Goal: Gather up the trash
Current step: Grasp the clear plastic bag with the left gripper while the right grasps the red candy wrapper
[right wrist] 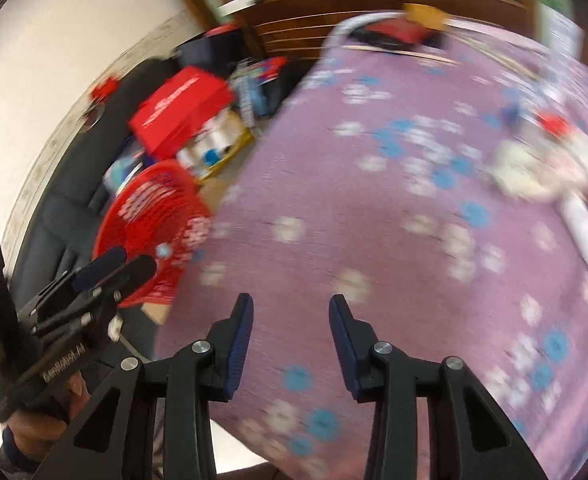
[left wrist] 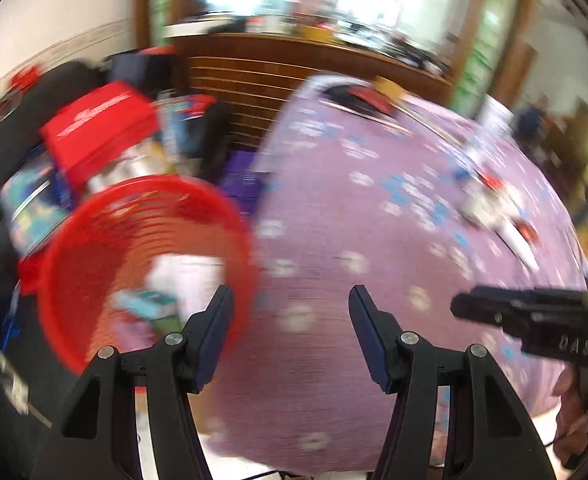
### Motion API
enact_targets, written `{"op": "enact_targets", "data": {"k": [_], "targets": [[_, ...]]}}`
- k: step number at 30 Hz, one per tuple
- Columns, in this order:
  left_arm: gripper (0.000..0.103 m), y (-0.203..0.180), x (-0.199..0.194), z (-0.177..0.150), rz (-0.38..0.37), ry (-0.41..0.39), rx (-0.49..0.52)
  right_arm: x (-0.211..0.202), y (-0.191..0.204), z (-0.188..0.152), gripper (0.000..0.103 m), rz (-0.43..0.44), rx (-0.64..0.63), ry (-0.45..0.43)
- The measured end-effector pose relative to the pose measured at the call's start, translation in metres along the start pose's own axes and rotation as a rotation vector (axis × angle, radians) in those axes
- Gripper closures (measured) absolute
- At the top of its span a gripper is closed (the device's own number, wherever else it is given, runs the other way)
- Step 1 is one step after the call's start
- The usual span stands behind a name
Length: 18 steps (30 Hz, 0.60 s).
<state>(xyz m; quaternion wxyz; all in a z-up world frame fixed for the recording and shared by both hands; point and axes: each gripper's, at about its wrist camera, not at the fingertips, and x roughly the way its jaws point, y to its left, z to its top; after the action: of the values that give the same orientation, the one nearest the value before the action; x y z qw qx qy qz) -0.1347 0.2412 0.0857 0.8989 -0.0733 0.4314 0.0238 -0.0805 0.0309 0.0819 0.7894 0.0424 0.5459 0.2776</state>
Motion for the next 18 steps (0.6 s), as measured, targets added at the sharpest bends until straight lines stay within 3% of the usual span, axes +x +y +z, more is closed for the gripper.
{"op": "enact_targets", "data": {"k": [5,10,16,18], "targets": [[0.045,-0.067,0.013,0.006,-0.100,0.016,0.155,-0.050,-0.078,-0.012,0.060,-0.058,0.187,-0.097],[0.045,-0.119,0.017,0.010,-0.123,0.012,0.196,-0.096,-0.171,0.002,0.060,-0.172,0.342,-0.164],[0.040,-0.164,0.021,0.018,-0.119,0.035,0.250,-0.098,-0.244,0.035,0.050,-0.199,0.430,-0.160],[0.033,-0.174,0.020,0.022,-0.122,0.036,0.258,-0.089,-0.257,0.046,0.049,-0.176,0.427,-0.132]]}}
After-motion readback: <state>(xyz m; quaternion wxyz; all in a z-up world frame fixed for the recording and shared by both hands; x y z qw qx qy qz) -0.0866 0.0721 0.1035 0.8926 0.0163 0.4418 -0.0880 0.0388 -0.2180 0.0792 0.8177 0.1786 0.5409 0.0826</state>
